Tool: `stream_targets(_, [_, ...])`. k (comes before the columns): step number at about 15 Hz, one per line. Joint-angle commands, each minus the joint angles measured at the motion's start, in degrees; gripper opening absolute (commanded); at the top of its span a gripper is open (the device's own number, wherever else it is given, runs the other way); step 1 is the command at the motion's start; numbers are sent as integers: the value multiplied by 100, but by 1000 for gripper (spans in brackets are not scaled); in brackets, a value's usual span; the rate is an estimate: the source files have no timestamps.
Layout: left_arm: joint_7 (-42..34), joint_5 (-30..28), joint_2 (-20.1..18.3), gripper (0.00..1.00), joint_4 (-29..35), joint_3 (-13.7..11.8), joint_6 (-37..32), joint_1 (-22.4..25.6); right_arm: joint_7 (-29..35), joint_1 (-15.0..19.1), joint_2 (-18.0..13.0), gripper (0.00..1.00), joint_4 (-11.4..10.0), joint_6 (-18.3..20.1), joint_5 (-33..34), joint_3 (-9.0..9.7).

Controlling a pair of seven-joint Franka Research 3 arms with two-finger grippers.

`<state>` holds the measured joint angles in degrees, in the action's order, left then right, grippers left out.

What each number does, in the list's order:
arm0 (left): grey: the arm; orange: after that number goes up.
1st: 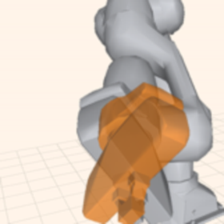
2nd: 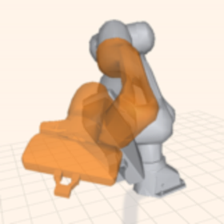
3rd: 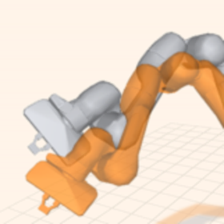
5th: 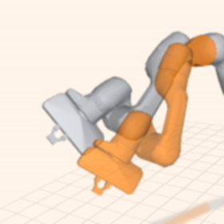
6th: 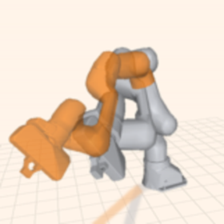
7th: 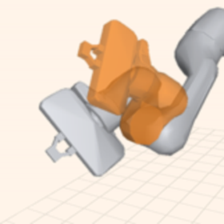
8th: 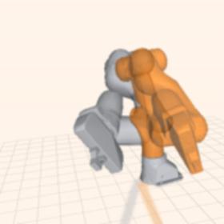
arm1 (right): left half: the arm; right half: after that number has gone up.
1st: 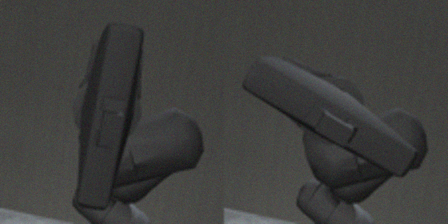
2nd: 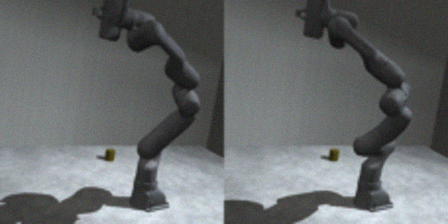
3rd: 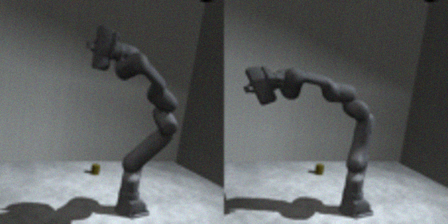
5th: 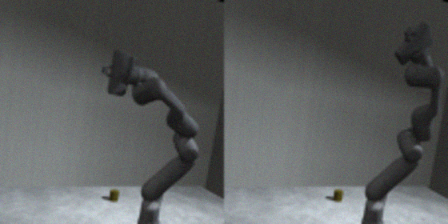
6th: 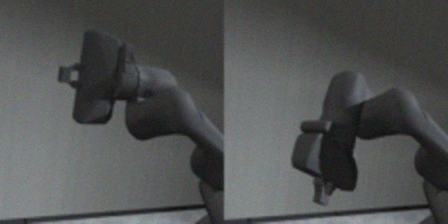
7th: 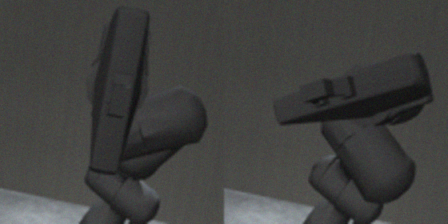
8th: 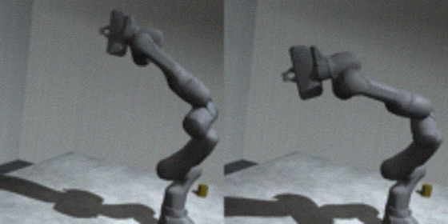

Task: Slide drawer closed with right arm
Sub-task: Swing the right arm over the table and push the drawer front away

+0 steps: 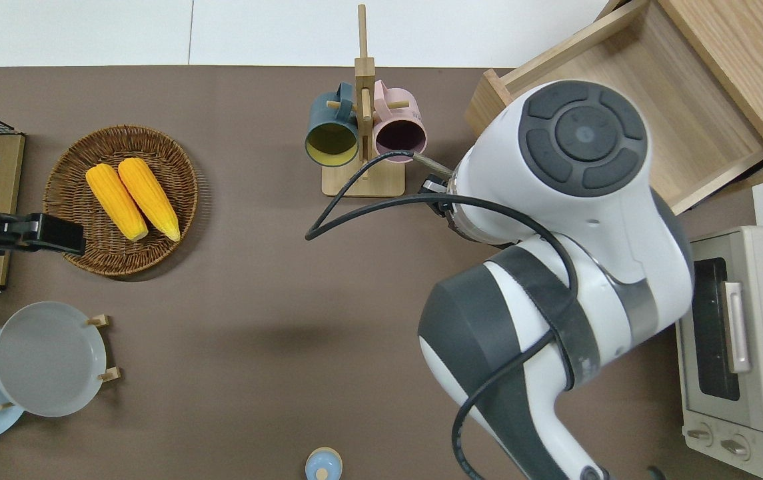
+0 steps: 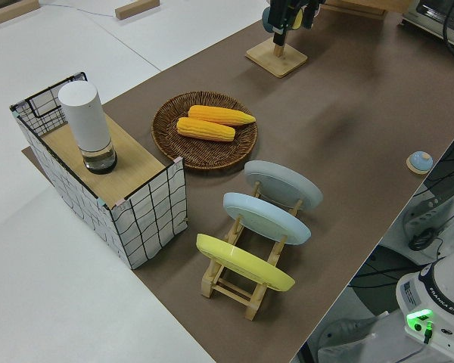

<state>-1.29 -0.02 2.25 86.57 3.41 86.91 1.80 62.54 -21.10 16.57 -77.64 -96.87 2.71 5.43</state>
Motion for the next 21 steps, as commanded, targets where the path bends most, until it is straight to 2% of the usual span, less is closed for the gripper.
stream_targets(1, [-55, 98, 65, 993, -140, 37, -113, 22, 923, 54, -31, 0, -436, -43, 1, -16])
stream_targets(3, [-55, 98, 65, 993, -149, 37, -113, 22, 1443, 19, 65, 0, -481, -60, -8, -24])
stream_targets(6, [-55, 98, 65, 993, -140, 37, -113, 22, 1822, 80, 144, 0, -481, -113, -16, -42])
stream_targets(9, [-55, 98, 65, 993, -140, 37, -113, 22, 1840, 124, 258, 0, -481, -183, 63, -103])
stream_targets(11, [-55, 98, 65, 993, -149, 37, -113, 22, 1840, 159, 267, 0, -481, -359, 19, -182])
stream_targets(17, [-55, 98, 65, 993, -149, 37, -113, 22, 1709, 326, 425, 0, -481, -403, 19, -218])
stream_targets(21, [-55, 98, 65, 993, -149, 37, -113, 22, 1428, 537, 487, 0, -481, -570, 19, -218])
